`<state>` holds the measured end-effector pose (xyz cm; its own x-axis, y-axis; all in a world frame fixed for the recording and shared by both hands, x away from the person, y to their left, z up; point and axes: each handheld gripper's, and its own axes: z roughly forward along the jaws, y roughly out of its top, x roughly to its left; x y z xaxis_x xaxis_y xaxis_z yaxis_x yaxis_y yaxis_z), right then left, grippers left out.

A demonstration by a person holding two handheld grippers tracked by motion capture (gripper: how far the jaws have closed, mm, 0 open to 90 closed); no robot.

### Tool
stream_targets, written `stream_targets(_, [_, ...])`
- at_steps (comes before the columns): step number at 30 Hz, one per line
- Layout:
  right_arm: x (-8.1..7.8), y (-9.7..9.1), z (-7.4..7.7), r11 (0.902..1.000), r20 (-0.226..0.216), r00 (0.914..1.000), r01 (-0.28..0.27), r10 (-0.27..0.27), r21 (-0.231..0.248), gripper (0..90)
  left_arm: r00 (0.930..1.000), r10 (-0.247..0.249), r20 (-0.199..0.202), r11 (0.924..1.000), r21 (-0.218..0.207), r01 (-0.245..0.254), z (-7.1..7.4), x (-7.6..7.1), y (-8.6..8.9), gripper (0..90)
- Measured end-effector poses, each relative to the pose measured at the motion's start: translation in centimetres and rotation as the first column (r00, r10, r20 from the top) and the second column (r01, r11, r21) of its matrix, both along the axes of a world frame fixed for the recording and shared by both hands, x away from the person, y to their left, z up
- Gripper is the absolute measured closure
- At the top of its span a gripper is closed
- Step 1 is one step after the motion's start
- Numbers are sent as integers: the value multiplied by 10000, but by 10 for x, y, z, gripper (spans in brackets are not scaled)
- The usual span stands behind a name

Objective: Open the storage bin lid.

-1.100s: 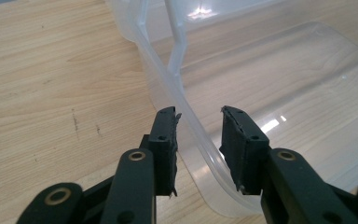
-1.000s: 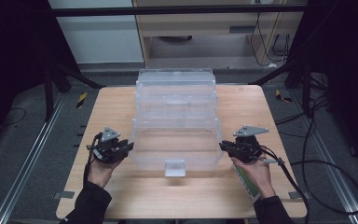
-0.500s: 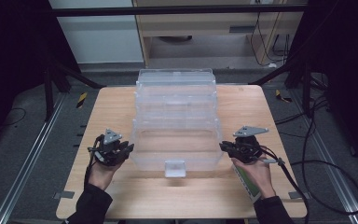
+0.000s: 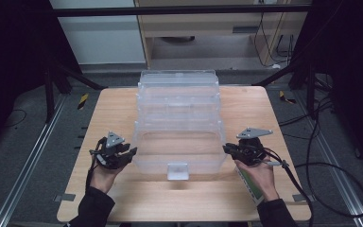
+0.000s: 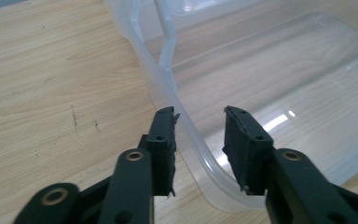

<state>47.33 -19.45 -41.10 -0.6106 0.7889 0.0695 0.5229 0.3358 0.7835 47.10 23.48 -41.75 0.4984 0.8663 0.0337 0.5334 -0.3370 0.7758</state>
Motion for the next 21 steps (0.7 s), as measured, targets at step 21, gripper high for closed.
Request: stream_targets(21, [-7, -32, 28, 9930, 309, 9928, 1151, -1159, 255, 485, 9960, 683, 582, 9971, -377, -662, 15, -3, 40, 410])
